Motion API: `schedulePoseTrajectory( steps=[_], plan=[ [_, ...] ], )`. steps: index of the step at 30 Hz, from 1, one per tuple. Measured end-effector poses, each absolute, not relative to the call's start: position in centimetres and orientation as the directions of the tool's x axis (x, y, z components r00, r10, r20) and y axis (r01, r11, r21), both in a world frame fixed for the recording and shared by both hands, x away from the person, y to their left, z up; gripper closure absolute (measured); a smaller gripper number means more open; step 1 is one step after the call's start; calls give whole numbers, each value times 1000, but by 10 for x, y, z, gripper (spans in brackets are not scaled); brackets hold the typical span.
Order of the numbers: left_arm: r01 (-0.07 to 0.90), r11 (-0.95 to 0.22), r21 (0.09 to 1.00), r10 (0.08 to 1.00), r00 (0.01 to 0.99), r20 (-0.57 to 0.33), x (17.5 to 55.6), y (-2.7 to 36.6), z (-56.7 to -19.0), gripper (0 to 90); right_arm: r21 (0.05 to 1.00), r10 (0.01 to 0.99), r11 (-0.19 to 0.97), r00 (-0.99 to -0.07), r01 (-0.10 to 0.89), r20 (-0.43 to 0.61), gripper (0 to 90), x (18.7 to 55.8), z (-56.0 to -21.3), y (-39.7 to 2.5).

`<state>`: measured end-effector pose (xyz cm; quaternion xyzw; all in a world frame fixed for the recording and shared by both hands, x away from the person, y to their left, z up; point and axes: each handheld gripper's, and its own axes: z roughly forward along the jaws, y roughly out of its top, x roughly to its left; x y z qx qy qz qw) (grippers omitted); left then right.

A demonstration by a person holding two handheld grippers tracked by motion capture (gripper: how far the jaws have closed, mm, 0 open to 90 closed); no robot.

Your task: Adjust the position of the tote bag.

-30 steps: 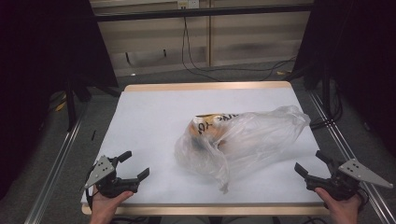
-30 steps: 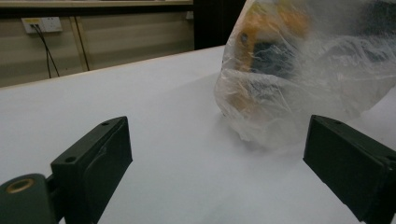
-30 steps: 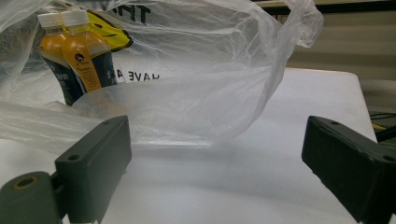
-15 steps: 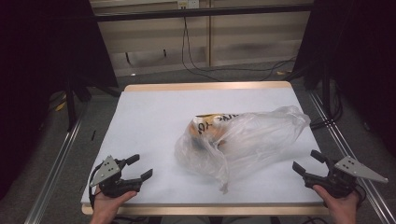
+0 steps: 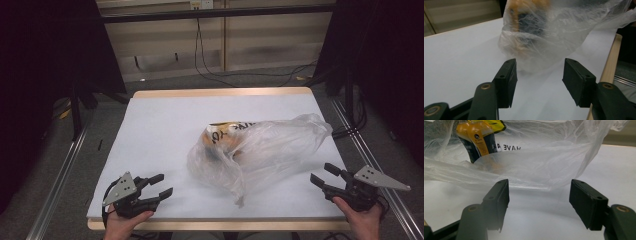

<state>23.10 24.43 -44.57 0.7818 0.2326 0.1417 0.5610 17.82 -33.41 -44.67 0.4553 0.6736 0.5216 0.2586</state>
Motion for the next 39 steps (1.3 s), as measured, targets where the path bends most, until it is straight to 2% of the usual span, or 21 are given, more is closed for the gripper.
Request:
schedulePoseTrajectory(
  steps=[18, 22, 24, 31, 33, 35, 39],
  plan=[
    [177, -276, 945, 386, 921, -60, 212, 201, -429, 566, 944, 882, 31, -454, 328, 129, 411, 188, -433, -337],
    [156, -283, 946, 353, 934, -49, 209, 191, -423, 602, 944, 876, 37, -465, 328, 127, 432, 188, -428, -338],
    [154, -267, 951, 327, 943, -61, 208, 188, -418, 667, 939, 871, 50, -475, 341, 126, 445, 190, -426, -338],
    [128, -288, 949, 294, 955, -39, 206, 174, -412, 676, 939, 877, 57, -467, 339, 115, 456, 193, -420, -340],
    [121, -292, 949, 284, 958, -35, 206, 169, -411, 669, 941, 881, 66, -461, 333, 102, 456, 194, -417, -342],
    [116, -306, 945, 279, 960, -27, 205, 164, -409, 625, 941, 884, 61, -456, 333, 104, 453, 198, -415, -344],
    [99, -316, 943, 257, 966, -15, 205, 157, -407, 621, 939, 889, 65, -448, 337, 99, 439, 208, -413, -348]
  ],
)
